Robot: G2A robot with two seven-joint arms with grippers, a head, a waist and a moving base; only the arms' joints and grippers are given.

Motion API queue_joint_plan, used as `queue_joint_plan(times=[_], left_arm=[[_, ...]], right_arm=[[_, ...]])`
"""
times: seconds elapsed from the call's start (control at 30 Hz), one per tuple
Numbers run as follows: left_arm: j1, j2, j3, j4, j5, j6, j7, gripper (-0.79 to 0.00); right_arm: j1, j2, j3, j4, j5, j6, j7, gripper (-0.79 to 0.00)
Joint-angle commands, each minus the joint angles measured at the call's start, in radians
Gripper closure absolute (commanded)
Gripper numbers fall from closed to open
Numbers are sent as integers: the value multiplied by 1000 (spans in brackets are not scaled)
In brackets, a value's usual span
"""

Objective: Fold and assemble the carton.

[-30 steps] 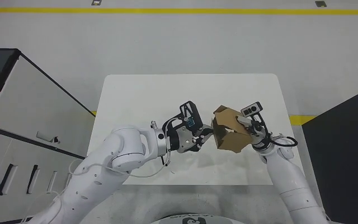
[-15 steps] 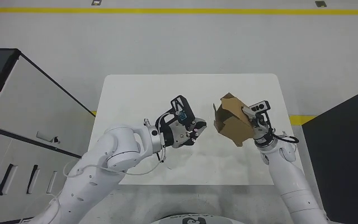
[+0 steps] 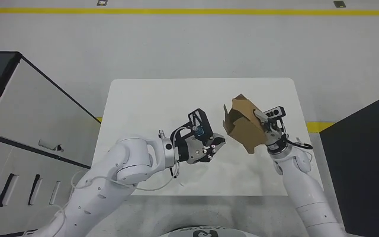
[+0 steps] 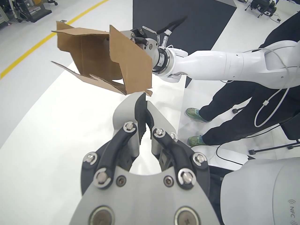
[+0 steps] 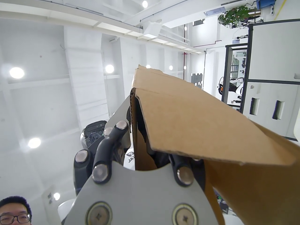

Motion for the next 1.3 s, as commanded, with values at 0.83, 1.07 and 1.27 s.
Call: queue_joint_plan(times=[0.83,1.07,1.27], left_arm=[[-10,0,-1,15,0,-3,3,0],[-17,0,3,22,-10,-18,6,0],[-22,0,-2,30,-27,-28,13,0]], right_arm=[[13,1,-24,10,-26,106,159,0],[19,2,-24,18,-39,100,159,0],[27,-1,-25,30,-23,97,153,0]])
